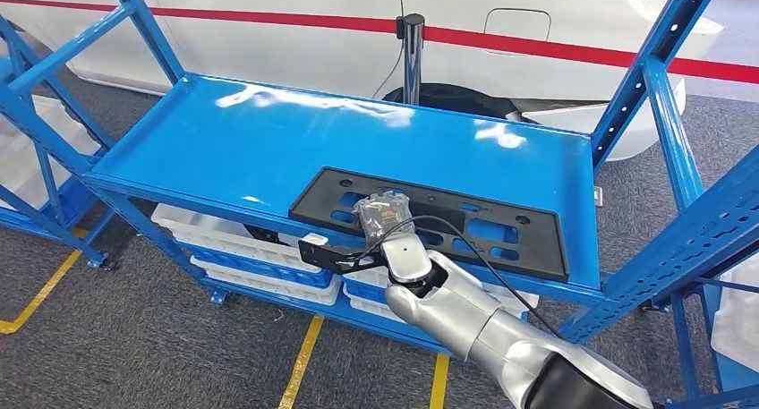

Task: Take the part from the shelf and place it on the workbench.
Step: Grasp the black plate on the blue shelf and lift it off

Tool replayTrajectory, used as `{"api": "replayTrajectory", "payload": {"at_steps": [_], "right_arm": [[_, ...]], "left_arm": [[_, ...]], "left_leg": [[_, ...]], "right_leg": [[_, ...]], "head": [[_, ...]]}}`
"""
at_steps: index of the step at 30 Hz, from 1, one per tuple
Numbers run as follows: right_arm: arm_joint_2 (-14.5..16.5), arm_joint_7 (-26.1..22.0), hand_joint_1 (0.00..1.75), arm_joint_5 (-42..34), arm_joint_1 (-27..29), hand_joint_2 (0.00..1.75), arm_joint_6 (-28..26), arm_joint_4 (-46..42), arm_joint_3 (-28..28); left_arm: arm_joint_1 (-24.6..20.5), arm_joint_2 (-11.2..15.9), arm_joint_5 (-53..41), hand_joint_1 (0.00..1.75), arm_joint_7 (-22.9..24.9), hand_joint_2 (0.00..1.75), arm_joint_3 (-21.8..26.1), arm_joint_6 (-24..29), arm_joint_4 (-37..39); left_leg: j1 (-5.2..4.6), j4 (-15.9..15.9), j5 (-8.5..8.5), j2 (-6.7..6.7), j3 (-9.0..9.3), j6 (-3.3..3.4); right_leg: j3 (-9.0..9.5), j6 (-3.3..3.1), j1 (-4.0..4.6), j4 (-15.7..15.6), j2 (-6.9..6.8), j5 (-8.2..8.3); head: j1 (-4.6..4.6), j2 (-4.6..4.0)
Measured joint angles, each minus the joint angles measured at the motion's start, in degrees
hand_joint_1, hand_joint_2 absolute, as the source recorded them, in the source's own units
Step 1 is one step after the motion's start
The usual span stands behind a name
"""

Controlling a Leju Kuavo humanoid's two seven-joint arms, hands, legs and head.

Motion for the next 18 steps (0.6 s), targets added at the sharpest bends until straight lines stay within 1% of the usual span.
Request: {"api": "replayTrajectory", "payload": {"at_steps": [3,7,18], "right_arm": [[-0.51,-1.66,1.75,2.86,0.78,1.75,-2.74,-0.68,0.0],[-1.45,-2.16,1.75,7.32,2.0,1.75,-4.94,-2.11,0.02],[-3.35,-3.16,1.75,19.85,4.49,1.75,-6.16,-5.33,0.11]], "left_arm": [[-0.11,0.0,-0.22,0.0,0.1,1.75,0.0,-0.12,0.0],[-0.26,-0.03,-0.66,0.0,0.25,1.75,0.0,-0.24,0.0],[-0.72,-0.14,-0.98,0.0,0.63,1.75,0.0,-0.36,0.0]], "left_leg": [[0.0,0.0,0.0,0.01,-0.01,0.0],[0.0,0.0,0.0,0.03,-0.01,0.0],[0.0,0.0,0.0,0.03,-0.18,0.0]], "right_leg": [[-0.01,0.0,0.0,0.0,0.02,0.01],[-0.04,-0.01,0.0,0.0,0.05,0.01],[-0.2,0.0,0.0,0.0,0.05,0.01]], "head": [[0.0,0.0],[0.0,-0.01],[0.0,0.0]]}}
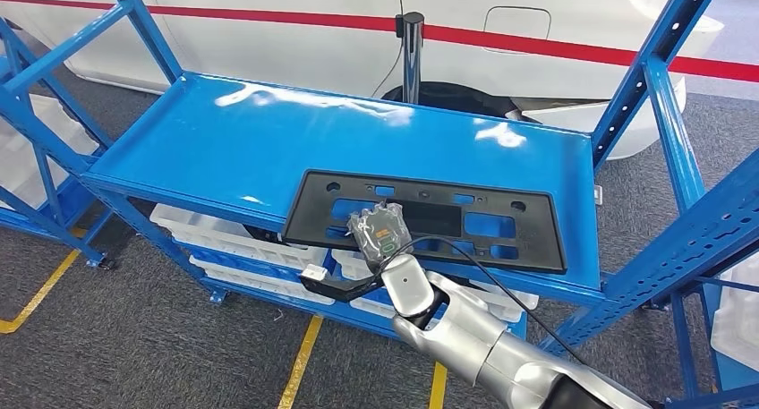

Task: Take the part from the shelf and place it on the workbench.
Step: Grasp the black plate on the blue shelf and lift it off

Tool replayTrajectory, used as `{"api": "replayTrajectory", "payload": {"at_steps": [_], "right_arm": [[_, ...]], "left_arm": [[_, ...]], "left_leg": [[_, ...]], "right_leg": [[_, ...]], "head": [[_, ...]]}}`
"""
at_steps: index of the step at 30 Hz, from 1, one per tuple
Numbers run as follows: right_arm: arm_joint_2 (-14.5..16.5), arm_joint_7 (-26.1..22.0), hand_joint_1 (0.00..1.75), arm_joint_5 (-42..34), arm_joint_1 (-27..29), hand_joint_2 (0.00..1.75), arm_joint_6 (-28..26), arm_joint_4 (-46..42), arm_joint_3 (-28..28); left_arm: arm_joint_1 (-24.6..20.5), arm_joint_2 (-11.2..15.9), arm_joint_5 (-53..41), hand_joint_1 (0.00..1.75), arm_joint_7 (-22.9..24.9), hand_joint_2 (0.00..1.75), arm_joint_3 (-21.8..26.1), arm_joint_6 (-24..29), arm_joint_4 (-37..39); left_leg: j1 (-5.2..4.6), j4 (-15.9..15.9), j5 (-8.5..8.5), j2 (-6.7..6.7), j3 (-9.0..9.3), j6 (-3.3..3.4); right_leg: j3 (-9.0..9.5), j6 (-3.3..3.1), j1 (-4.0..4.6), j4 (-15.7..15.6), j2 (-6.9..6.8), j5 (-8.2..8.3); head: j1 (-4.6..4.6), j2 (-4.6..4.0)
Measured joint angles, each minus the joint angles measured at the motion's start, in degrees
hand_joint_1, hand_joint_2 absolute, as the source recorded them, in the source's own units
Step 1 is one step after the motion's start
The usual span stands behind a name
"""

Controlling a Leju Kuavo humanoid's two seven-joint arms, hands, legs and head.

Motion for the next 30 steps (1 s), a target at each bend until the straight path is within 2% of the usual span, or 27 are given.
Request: {"api": "replayTrajectory", "payload": {"at_steps": [10,21,30], "right_arm": [[-2.13,-4.28,1.75,7.54,1.33,1.75,-0.77,-4.54,0.0],[-3.6,-5.49,1.75,8.83,1.37,1.75,0.62,-8.49,-0.02],[-4.3,-5.72,1.75,9.21,1.31,1.75,1.52,-9.94,-0.02]], "left_arm": [[-0.13,-0.37,-0.5,0.0,-0.61,1.75,-0.03,-0.51,0.0],[-0.15,-0.45,-0.79,0.0,-1.14,1.75,-0.05,-1.05,0.0],[-0.15,-0.45,-0.89,0.0,-1.14,1.75,-0.21,-1.53,0.0]], "left_leg": [[0.0,0.01,0.0,0.0,-0.14,0.01],[0.0,0.01,0.0,0.0,-0.18,0.01],[-0.05,0.74,-0.41,0.0,-0.5,0.67]], "right_leg": [[-0.16,0.0,0.0,0.0,0.01,0.0],[-0.19,0.0,0.0,0.0,0.01,0.01],[-0.19,0.16,-0.15,-0.02,0.0,0.04]], "head": [[0.01,0.0],[0.01,0.0],[0.0,0.0]]}}
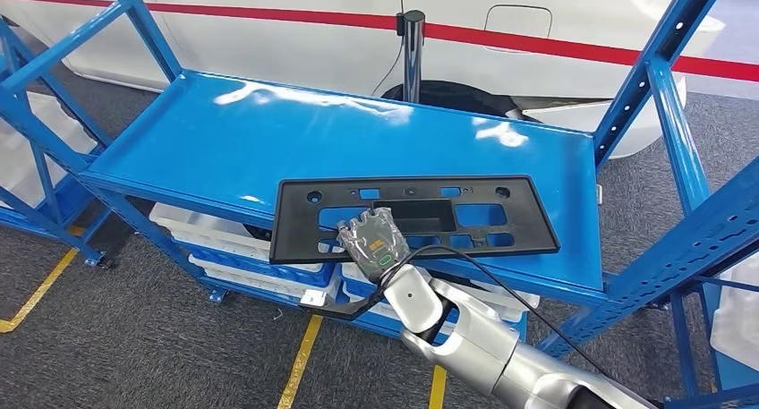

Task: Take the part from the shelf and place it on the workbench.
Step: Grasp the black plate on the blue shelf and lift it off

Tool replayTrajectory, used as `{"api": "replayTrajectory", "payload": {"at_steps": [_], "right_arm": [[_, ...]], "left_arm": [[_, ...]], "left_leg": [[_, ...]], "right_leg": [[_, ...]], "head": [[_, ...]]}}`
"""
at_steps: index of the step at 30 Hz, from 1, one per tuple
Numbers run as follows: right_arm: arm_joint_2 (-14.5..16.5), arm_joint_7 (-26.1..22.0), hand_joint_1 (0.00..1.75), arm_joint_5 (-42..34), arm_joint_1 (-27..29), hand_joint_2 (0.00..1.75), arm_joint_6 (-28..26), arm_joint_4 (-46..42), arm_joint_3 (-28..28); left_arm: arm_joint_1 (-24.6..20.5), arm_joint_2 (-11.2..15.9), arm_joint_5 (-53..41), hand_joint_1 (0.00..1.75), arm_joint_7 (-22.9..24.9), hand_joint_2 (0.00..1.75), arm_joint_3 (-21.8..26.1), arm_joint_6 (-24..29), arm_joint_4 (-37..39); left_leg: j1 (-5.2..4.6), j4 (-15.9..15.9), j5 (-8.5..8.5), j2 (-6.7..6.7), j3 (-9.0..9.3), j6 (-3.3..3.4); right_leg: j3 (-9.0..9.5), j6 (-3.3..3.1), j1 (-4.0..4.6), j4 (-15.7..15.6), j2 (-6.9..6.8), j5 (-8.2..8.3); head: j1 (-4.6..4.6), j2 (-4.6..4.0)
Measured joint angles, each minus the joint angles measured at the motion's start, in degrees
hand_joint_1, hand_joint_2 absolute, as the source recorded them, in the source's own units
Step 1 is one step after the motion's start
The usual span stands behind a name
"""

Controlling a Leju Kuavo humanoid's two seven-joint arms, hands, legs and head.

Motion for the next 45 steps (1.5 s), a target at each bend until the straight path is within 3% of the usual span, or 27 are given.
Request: {"api": "replayTrajectory", "payload": {"at_steps": [4,6,9,10,11,12,14,15,16,20,22,24,25,26,27,28,30,31,32,34,36,38,40,41,42,43,45], "right_arm": [[-0.08,-0.08,1.75,0.16,-0.17,1.75,0.3,-0.51,-0.01],[-0.2,-0.1,1.75,0.37,-0.34,1.75,0.44,-0.75,-0.05],[-0.51,-0.11,1.75,0.58,-0.33,1.75,0.5,-0.92,-0.07],[-0.66,-0.11,1.75,0.63,-0.26,1.75,0.51,-0.93,-0.06],[-0.81,-0.11,1.75,0.68,-0.19,1.75,0.5,-0.93,-0.05],[-0.95,-0.1,1.75,0.72,-0.15,1.75,0.5,-0.93,-0.05],[-1.11,-0.09,1.75,0.8,-0.19,1.75,0.48,-0.96,-0.05],[-1.13,-0.09,1.75,0.86,-0.22,1.75,0.47,-1.01,-0.06],[-1.17,-0.07,1.75,0.92,-0.29,1.75,0.45,-1.08,-0.07],[-1.22,-0.02,1.75,1.18,-0.51,1.75,0.42,-1.26,-0.07],[-1.18,-0.01,1.75,1.28,-0.58,1.75,0.42,-1.27,-0.07],[-1.15,0.0,1.75,1.49,-0.61,1.75,0.41,-1.28,-0.07],[-1.15,0.0,1.75,1.6,-0.58,1.75,0.41,-1.28,-0.07],[-1.15,-0.01,1.75,1.69,-0.55,1.75,0.4,-1.28,-0.07],[-1.15,-0.01,1.75,1.75,-0.55,1.75,0.37,-1.28,-0.07],[-1.13,-0.01,1.75,1.8,-0.58,1.75,0.31,-1.28,-0.07],[-1.04,0.01,1.75,1.9,-0.77,1.75,0.1,-1.35,-0.15],[-0.97,0.02,1.75,1.96,-0.87,1.75,-0.01,-1.4,-0.22],[-0.93,0.02,1.75,2.0,-0.96,1.75,-0.12,-1.47,-0.3],[-0.83,-0.02,1.75,2.04,-1.04,1.75,-0.29,-1.63,-0.46],[-0.85,-0.1,1.75,2.03,-1.05,1.75,-0.5,-1.79,-0.61],[-0.99,-0.16,1.75,2.0,-0.99,1.75,-0.68,-1.87,-0.66],[-1.18,-0.21,1.75,1.96,-0.72,1.75,-0.77,-1.89,-0.66],[-1.28,-0.24,1.75,1.93,-0.51,1.75,-0.79,-1.89,-0.66],[-1.36,-0.28,1.75,1.91,-0.31,1.75,-0.8,-1.89,-0.66],[-1.4,-0.32,1.75,1.9,-0.19,1.75,-0.81,-1.89,-0.66],[-1.39,-0.48,1.75,1.87,-0.13,1.75,-0.88,-2.0,-0.67]], "left_arm": [[-0.03,-0.03,0.0,0.0,0.03,1.75,-0.05,-0.01,0.0],[-0.09,-0.1,-0.01,0.0,0.1,1.75,-0.05,0.01,0.0],[-0.17,-0.25,-0.03,0.0,0.21,1.75,-0.06,0.05,0.0],[-0.17,-0.31,-0.04,0.0,0.26,1.75,-0.07,0.06,0.0],[-0.17,-0.38,-0.04,0.0,0.29,1.75,-0.07,0.06,0.0],[-0.18,-0.44,-0.04,0.0,0.32,1.75,-0.08,0.06,0.0],[-0.2,-0.45,-0.04,0.0,0.33,1.75,-0.08,0.08,0.02],[-0.26,-0.42,-0.05,0.0,0.34,1.75,-0.08,0.1,0.04],[-0.31,-0.38,-0.07,0.0,0.36,1.75,-0.08,0.11,0.06],[-0.4,-0.39,-0.13,0.0,0.39,1.75,-0.1,0.16,0.11],[-0.39,-0.39,-0.14,0.0,0.39,1.75,-0.11,0.15,0.11],[-0.46,-0.39,-0.17,0.0,0.39,1.75,-0.12,0.14,0.11],[-0.49,-0.39,-0.17,0.0,0.39,1.75,-0.12,0.13,0.11],[-0.51,-0.39,-0.17,0.0,0.39,1.75,-0.12,0.11,0.11],[-0.53,-0.4,-0.18,0.0,0.39,1.75,-0.12,0.11,0.11],[-0.57,-0.4,-0.19,0.0,0.39,1.75,-0.12,0.1,0.11],[-0.79,-0.38,-0.28,0.0,0.39,1.75,-0.12,0.1,0.11],[-0.91,-0.34,-0.33,0.0,0.39,1.75,-0.12,0.12,0.11],[-1.0,-0.29,-0.37,0.0,0.4,1.75,-0.13,0.14,0.11],[-1.13,-0.27,-0.44,0.0,0.41,1.75,-0.14,0.19,0.11],[-1.25,-0.33,-0.56,0.0,0.42,1.75,-0.14,0.2,0.11],[-1.24,-0.38,-0.69,0.0,0.42,1.75,-0.14,0.22,0.12],[-1.14,-0.48,-0.84,0.0,0.42,1.75,-0.15,0.21,0.13],[-1.11,-0.54,-0.91,0.0,0.42,1.75,-0.15,0.17,0.13],[-1.1,-0.61,-0.96,0.0,0.42,1.75,-0.16,0.14,0.13],[-1.1,-0.64,-0.98,0.0,0.42,1.75,-0.16,0.1,0.13],[-1.14,-0.67,-1.0,0.0,0.42,1.75,-0.16,0.12,0.13]], "left_leg": [[0.05,-0.2,0.27,0.05,0.04,0.59],[0.44,-1.28,1.05,0.24,0.62,0.93],[0.77,-1.79,1.48,0.5,0.96,1.1],[0.86,-1.77,1.47,0.53,0.94,1.08],[1.05,-1.72,1.44,0.55,0.93,0.99],[1.35,-1.62,1.36,0.55,0.92,0.78],[1.99,-1.04,0.94,0.53,0.79,-0.1],[2.13,-0.57,0.65,0.48,0.58,-0.69],[2.14,-0.07,0.4,0.4,0.36,-1.19],[2.25,1.29,-0.14,0.21,-0.73,-2.14],[2.3,5.54,-3.47,0.52,-2.5,-2.11],[1.91,14.04,-8.61,0.71,-5.64,-1.74],[1.63,17.65,-10.3,0.71,-6.8,-1.48],[1.29,19.4,-10.92,0.7,-7.07,-1.05],[0.83,18.66,-10.42,0.7,-6.15,-0.38],[0.25,15.64,-9.13,0.7,-4.11,0.56],[-1.27,6.98,-6.63,0.78,1.27,3.02],[-1.87,3.85,-5.78,1.03,3.06,3.98],[-2.34,2.03,-5.28,1.25,3.97,4.62],[-2.67,0.47,-3.74,1.59,3.87,5.11],[-2.4,-1.93,-1.33,1.59,3.95,4.81],[-1.84,-3.56,0.85,1.65,3.54,4.05],[-1.51,-3.61,2.06,1.69,2.2,3.5],[-1.32,-3.42,2.51,1.72,1.43,3.18],[-1.1,-3.14,2.92,1.77,0.61,2.89],[-0.81,-2.72,3.26,1.81,-0.25,2.57],[-0.45,-1.36,3.67,1.81,-1.97,1.92]], "right_leg": [[0.09,0.58,-0.05,-0.2,0.0,0.08],[-0.41,1.11,0.08,1.46,-0.06,-1.45],[-4.65,1.81,-0.1,11.75,-0.15,-7.08],[-6.01,2.05,-0.27,14.83,-0.17,-8.03],[-6.5,2.34,-0.47,16.02,-0.19,-7.86],[-5.81,2.69,-0.71,14.72,-0.25,-6.54],[-1.86,3.8,-1.31,7.15,-0.47,-3.01],[-0.24,3.88,-1.45,4.1,-0.26,-1.67],[0.67,3.72,-1.61,2.24,-0.05,-1.17],[-0.49,1.15,-1.54,2.57,0.59,-1.32],[-1.21,0.14,-1.33,2.56,0.51,-0.82],[-2.03,-0.66,-0.79,2.57,0.37,-0.2],[-2.43,-0.96,-0.43,2.58,0.3,0.11],[-2.83,-1.2,0.0,2.58,0.25,0.44],[-3.19,-1.4,0.45,2.57,0.21,0.77],[-3.53,-1.57,0.92,2.55,0.22,1.14],[-4.03,-1.71,1.71,2.43,0.11,1.9],[-4.11,-1.61,1.82,2.25,-0.01,2.33],[-4.11,-1.38,1.72,1.97,-0.14,2.81],[-3.89,-0.7,1.32,0.77,-0.33,4.13],[-4.12,-0.06,1.34,0.36,-0.31,3.59],[-5.35,0.66,1.27,4.37,-0.23,-1.04],[-6.93,1.51,0.8,11.71,-0.24,-5.68],[-7.1,1.91,0.55,14.24,-0.26,-6.3],[-6.42,2.29,0.31,15.02,-0.29,-5.81],[-4.67,2.67,0.07,13.59,-0.34,-4.52],[1.11,3.43,-0.34,5.98,-0.53,-2.88]], "head": [[0.01,0.0],[0.02,0.0],[0.03,0.0],[0.04,0.0],[0.03,0.0],[0.04,-0.01],[0.04,-0.01],[0.03,-0.01],[0.02,0.0],[-0.03,-0.01],[-0.04,0.0],[-0.04,-0.01],[-0.04,-0.01],[-0.04,-0.01],[-0.04,-0.01],[-0.04,-0.01],[-0.03,-0.01],[-0.03,-0.01],[-0.02,0.0],[-0.02,0.0],[-0.02,0.0],[0.01,-0.01],[0.03,-0.01],[0.02,0.0],[0.02,0.0],[0.02,0.0],[0.04,0.0]]}}
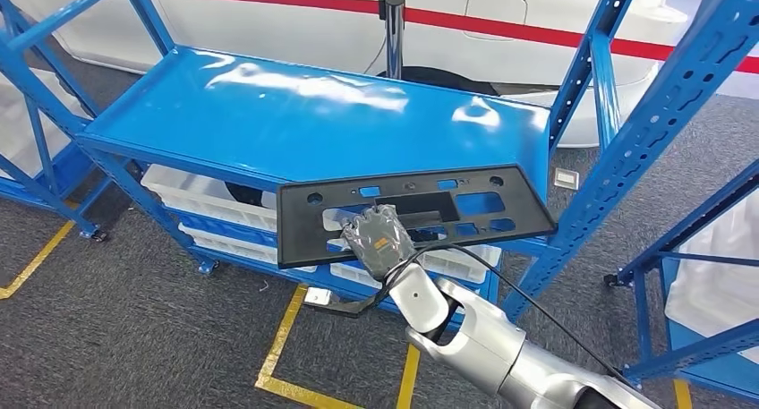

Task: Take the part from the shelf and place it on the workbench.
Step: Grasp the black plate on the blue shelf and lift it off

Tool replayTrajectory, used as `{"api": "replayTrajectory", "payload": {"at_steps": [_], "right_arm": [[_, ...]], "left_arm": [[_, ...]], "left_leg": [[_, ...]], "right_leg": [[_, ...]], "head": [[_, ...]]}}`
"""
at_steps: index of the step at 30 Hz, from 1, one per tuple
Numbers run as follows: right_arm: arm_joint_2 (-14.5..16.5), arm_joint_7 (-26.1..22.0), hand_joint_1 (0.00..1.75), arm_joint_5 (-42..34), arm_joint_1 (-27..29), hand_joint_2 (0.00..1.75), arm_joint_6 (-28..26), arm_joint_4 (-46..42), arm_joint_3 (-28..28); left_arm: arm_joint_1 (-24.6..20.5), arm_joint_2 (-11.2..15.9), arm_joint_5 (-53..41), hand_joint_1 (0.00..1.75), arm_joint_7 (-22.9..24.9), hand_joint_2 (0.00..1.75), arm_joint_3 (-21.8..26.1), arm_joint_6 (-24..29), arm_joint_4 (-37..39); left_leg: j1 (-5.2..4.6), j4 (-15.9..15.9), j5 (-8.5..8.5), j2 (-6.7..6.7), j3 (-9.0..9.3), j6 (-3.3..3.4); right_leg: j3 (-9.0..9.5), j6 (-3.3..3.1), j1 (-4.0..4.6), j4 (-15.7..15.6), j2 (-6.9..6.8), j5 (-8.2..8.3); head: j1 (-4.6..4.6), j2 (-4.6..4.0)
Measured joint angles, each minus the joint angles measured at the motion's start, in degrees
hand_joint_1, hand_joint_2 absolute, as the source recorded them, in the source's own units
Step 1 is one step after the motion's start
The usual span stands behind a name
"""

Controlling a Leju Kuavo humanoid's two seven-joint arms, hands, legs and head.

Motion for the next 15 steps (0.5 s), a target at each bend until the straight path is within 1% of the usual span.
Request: {"api": "replayTrajectory", "payload": {"at_steps": [1,2,3,4,5,6,7,8,9,10,11,12,13,14,15], "right_arm": [[0.04,-0.1,1.75,-0.01,0.01,1.75,-0.09,-0.13,-0.02],[0.08,-0.27,1.75,-0.02,0.02,1.75,-0.25,-0.26,-0.03],[0.14,-0.5,1.75,-0.05,0.03,1.75,-0.43,-0.4,-0.05],[0.2,-0.76,1.75,-0.07,0.06,1.75,-0.67,-0.54,-0.05],[0.23,-1.05,1.75,-0.09,0.02,1.75,-0.96,-0.66,-0.04],[0.29,-1.28,1.75,-0.07,-0.03,1.75,-1.28,-0.82,-0.04],[0.32,-1.45,1.75,-0.02,-0.1,1.75,-1.59,-0.99,-0.04],[0.33,-1.57,1.75,0.06,-0.17,1.75,-1.9,-1.13,-0.05],[0.33,-1.67,1.75,0.21,-0.2,1.75,-2.16,-1.27,-0.05],[0.31,-1.79,1.75,0.36,-0.2,1.75,-2.41,-1.39,-0.05],[0.29,-1.89,1.75,0.52,-0.16,1.75,-2.64,-1.52,-0.05],[0.28,-1.98,1.75,0.7,-0.12,1.75,-2.81,-1.67,-0.04],[0.27,-2.03,1.75,0.82,-0.09,1.75,-2.93,-1.84,-0.04],[0.27,-2.03,1.75,0.92,-0.08,1.75,-2.98,-2.0,-0.04],[0.29,-2.02,1.75,0.98,-0.1,1.75,-3.01,-2.15,-0.05]], "left_arm": [[-0.01,0.02,-0.04,0.0,0.0,1.75,0.0,0.01,0.0],[-0.03,0.04,-0.09,0.0,0.0,1.75,0.0,0.02,0.0],[-0.03,0.07,-0.14,0.0,0.01,1.75,0.0,0.02,0.0],[-0.01,0.06,-0.19,0.0,0.02,1.75,0.0,-0.01,0.0],[0.01,0.06,-0.25,0.0,0.04,1.75,0.0,-0.03,0.0],[0.05,0.05,-0.31,0.0,0.08,1.75,-0.01,-0.03,0.0],[0.1,0.05,-0.41,0.0,0.1,1.75,-0.01,-0.04,0.0],[0.12,0.04,-0.54,0.0,0.13,1.75,-0.02,-0.04,0.0],[0.12,0.04,-0.63,0.0,0.15,1.75,-0.03,-0.04,0.0],[0.1,0.04,-0.73,0.0,0.16,1.75,-0.04,-0.04,0.0],[0.09,0.04,-0.81,0.0,0.17,1.75,-0.05,-0.03,0.0],[0.07,0.03,-0.87,0.0,0.2,1.75,-0.07,-0.03,0.0],[0.04,0.03,-0.92,0.0,0.22,1.75,-0.09,-0.02,0.0],[-0.01,0.02,-0.96,0.0,0.23,1.75,-0.11,0.0,0.0],[-0.11,0.02,-0.98,0.0,0.24,1.75,-0.13,0.03,0.0]], "left_leg": [[0.02,0.68,0.13,-0.03,-0.66,-0.28],[-0.07,1.33,0.26,-0.09,-1.16,-0.55],[-0.13,1.71,0.47,-0.15,-1.53,-0.86],[-0.1,1.9,0.77,-0.2,-1.76,-1.19],[0.01,2.21,0.74,-0.28,-2.13,-1.54],[0.17,3.01,-0.16,-0.33,-2.71,-1.91],[0.31,4.84,-2.04,-0.37,-3.54,-2.26],[0.46,7.9,-4.84,-0.39,-4.64,-2.58],[0.56,11.88,-7.83,-0.39,-5.83,-2.85],[0.67,15.94,-10.12,-0.38,-6.81,-3.05],[0.75,18.93,-11.25,-0.38,-7.18,-3.16],[0.78,20.01,-11.1,-0.38,-6.61,-3.17],[0.79,18.75,-9.97,-0.39,-4.92,-3.08],[0.79,15.37,-8.46,-0.42,-2.2,-2.9],[0.77,10.75,-7.5,-0.53,1.11,-2.65]], "right_leg": [[2.21,-0.12,-0.06,-3.24,-0.03,-0.02],[3.54,-0.45,-0.08,-5.4,-0.03,-0.52],[3.78,-1.03,0.04,-6.05,0.03,-1.0],[3.3,-1.81,0.04,-5.78,0.04,-0.75],[2.91,-2.41,0.01,-5.79,-0.05,-0.48],[2.37,-3.04,0.01,-5.72,-0.13,0.01],[1.72,-3.6,-0.04,-5.75,-0.22,0.59],[1.03,-4.0,-0.04,-5.75,-0.27,1.2],[0.27,-4.21,-0.01,-5.72,-0.27,1.79],[-0.49,-4.29,0.03,-5.69,-0.28,2.36],[-1.24,-4.29,0.07,-5.66,-0.28,2.94],[-1.95,-4.24,0.09,-5.64,-0.28,3.48],[-2.62,-4.14,0.1,-5.63,-0.26,4.02],[-3.19,-4.01,0.1,-5.63,-0.23,4.54],[-3.64,-3.83,0.11,-5.63,-0.19,5.02]], "head": [[-0.04,0.0],[-0.09,0.0],[-0.13,0.0],[-0.18,0.0],[-0.17,0.0],[-0.17,0.0],[-0.18,0.0],[-0.19,0.0],[-0.19,0.0],[-0.19,0.0],[-0.19,0.0],[-0.19,0.0],[-0.19,-0.01],[-0.19,-0.01],[-0.19,-0.01]]}}
